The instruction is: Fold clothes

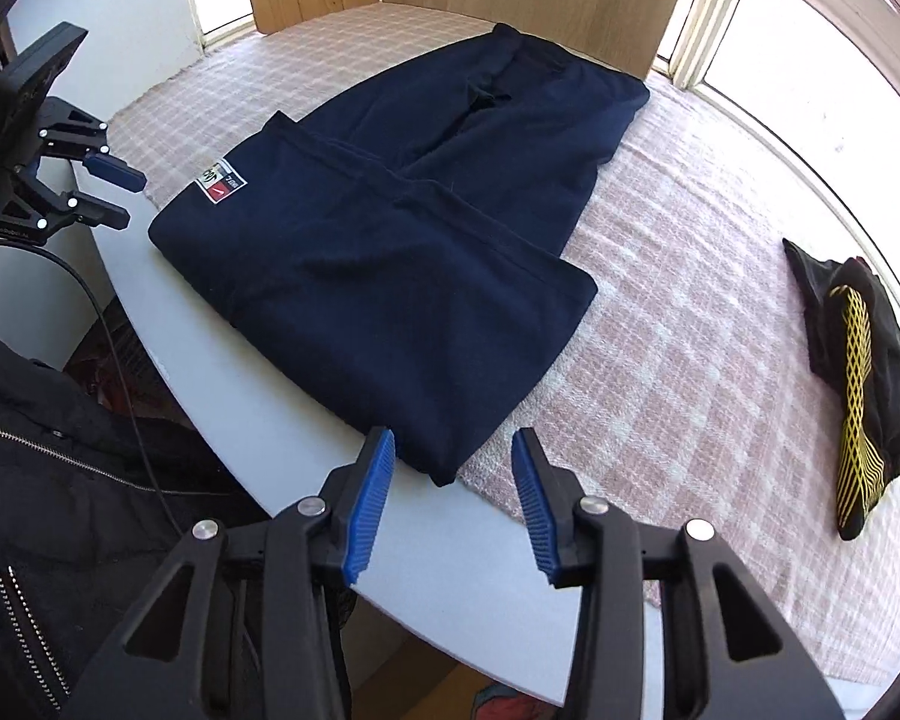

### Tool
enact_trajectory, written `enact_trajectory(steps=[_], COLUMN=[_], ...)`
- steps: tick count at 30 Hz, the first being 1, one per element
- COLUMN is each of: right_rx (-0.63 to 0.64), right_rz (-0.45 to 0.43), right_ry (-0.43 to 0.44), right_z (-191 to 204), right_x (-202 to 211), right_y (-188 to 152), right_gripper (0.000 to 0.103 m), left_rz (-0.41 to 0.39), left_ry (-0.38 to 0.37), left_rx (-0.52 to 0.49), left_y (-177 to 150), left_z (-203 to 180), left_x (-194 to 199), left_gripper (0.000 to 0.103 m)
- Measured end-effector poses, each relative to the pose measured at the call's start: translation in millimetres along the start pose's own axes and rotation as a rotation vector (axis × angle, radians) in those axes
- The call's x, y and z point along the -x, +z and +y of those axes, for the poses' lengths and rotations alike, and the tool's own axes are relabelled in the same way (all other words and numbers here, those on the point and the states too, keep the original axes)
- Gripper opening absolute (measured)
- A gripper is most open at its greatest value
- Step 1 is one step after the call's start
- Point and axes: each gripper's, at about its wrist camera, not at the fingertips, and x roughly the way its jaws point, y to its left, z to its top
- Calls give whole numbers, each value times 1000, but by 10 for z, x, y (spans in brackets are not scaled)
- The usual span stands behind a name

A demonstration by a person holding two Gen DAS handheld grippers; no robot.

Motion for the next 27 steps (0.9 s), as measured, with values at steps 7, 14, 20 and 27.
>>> enact_trajectory(steps=[7,14,20,27], right_rx=[183,261,131,109], right_rz=[68,139,148,169], right_ry=[23,15,109,177], right_z=[202,164,-101,-291], right_x=[-230,-498,-529,-370], right_y=[9,-6,55,227], right_gripper=[45,45,19,7], left_rz=[113,153,138,108], left_ry=[26,42,-39,-159], left_rx=[-194,-212,-131,-15], left_y=[159,190,216,323], left_z=[-58,52,247,531], left_x=[-423,-559,-556,-422], left_gripper=[30,42,29,8])
